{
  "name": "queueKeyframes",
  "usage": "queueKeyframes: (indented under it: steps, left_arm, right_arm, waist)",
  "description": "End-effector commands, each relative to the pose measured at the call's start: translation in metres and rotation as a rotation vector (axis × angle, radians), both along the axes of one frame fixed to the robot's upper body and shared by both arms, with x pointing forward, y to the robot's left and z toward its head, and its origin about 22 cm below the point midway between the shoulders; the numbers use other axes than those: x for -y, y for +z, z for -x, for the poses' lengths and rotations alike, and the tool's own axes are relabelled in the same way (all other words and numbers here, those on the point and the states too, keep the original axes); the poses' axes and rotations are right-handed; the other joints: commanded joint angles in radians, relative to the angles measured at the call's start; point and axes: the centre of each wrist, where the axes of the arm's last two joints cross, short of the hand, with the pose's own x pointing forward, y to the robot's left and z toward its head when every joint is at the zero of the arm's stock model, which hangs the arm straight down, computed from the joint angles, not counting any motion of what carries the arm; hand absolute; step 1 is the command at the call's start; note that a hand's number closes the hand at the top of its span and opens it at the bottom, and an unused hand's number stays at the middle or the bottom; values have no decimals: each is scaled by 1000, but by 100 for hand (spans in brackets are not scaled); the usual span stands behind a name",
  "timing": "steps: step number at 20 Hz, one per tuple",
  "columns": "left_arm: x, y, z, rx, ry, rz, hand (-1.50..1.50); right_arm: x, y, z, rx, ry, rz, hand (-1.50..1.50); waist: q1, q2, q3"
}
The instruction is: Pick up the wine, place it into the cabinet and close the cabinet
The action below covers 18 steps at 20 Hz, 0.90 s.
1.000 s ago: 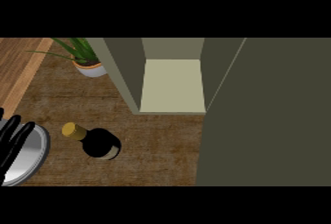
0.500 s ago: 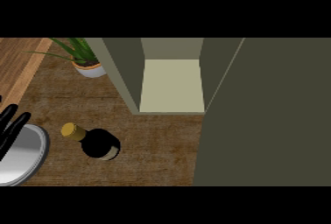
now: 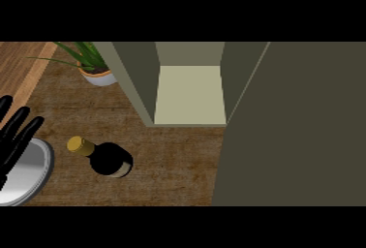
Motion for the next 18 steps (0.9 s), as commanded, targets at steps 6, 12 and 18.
queueKeyframes:
  steps: [6,12,18]
  left_arm:
    - [7,-17,-13,28,89,-25,-150]
    - [-3,-32,-21,15,113,-42,-150]
    - [-4,-57,-29,-57,122,-76,-150]
  right_arm:
    - [-7,17,27,49,52,-27,-150]
    - [17,35,22,57,43,17,-150]
    - [2,31,29,52,41,-12,-150]
  waist:
    - [-2,1,-1]
    - [-4,1,0]
    - [-4,1,0]
